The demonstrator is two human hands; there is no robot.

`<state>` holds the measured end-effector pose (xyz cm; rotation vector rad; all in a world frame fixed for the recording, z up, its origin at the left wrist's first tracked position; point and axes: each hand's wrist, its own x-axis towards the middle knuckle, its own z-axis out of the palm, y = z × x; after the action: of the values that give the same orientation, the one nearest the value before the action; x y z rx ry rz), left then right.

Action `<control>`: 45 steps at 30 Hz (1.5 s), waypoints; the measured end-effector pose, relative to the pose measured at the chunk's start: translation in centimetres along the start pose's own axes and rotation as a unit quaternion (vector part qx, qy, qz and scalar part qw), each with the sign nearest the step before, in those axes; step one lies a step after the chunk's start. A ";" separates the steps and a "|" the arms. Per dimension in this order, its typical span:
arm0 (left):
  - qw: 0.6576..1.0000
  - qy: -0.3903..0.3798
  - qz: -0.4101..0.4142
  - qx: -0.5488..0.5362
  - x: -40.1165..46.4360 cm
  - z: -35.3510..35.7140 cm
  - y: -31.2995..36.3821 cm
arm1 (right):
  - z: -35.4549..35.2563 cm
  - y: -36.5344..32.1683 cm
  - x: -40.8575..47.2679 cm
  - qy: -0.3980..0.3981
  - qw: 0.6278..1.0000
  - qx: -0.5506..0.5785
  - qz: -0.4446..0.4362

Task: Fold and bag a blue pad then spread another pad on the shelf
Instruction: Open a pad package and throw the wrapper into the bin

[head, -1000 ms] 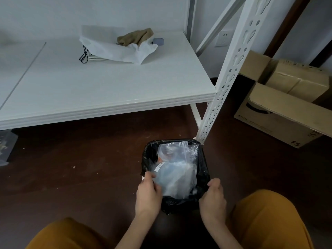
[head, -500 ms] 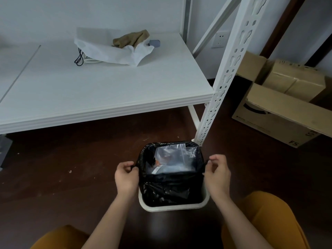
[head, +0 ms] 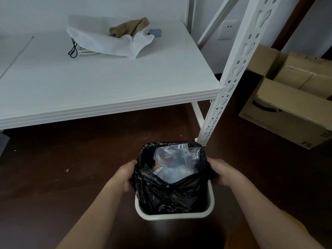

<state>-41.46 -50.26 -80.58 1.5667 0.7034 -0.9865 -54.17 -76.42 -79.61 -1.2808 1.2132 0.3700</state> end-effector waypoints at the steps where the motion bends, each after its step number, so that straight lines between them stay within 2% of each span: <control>1: 1.000 0.008 0.002 -0.008 -0.1 0.0 0.2 | 0.1 -0.2 -0.1 0.003 1.000 0.011 -0.006; 5: 0.999 0.021 0.017 -0.036 -0.1 0.0 1.1 | 0.0 -1.2 -0.1 0.015 0.996 0.086 -0.010; 10: 0.986 0.061 0.111 -0.105 -0.9 0.5 3.0 | 0.8 -2.7 1.0 0.042 0.980 0.188 -0.046; 16: 0.967 0.074 0.215 -0.116 -2.5 0.9 3.9 | 1.9 -4.1 1.1 0.117 0.955 0.244 -0.124; 20: 0.956 0.068 0.266 -0.100 -3.3 0.5 3.7 | 1.3 -4.7 -0.7 0.102 0.937 0.269 -0.198; 24: 0.952 0.053 0.289 -0.081 -4.3 -0.1 3.6 | -0.2 -4.3 -2.8 0.072 0.930 0.253 -0.257; 31: 0.954 0.071 0.285 -0.059 -6.3 -1.5 3.7 | -1.9 -3.1 -5.7 0.013 0.939 0.209 -0.274; 37: 0.953 0.119 0.277 -0.013 -6.8 -2.8 4.0 | -3.2 -4.0 -8.0 0.067 0.945 0.113 -0.299; 41: 0.958 0.131 0.256 -0.007 -7.0 -3.8 3.8 | -4.0 -4.1 -8.8 0.078 0.954 0.086 -0.276; 45: 0.971 0.083 0.222 -0.002 -7.4 -4.6 4.0 | -4.8 -4.3 -9.7 0.053 0.970 0.056 -0.233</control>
<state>-40.51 -46.20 -71.97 1.7180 0.4352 -0.5261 -56.83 -78.17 -68.45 -1.4498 0.9658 -0.1080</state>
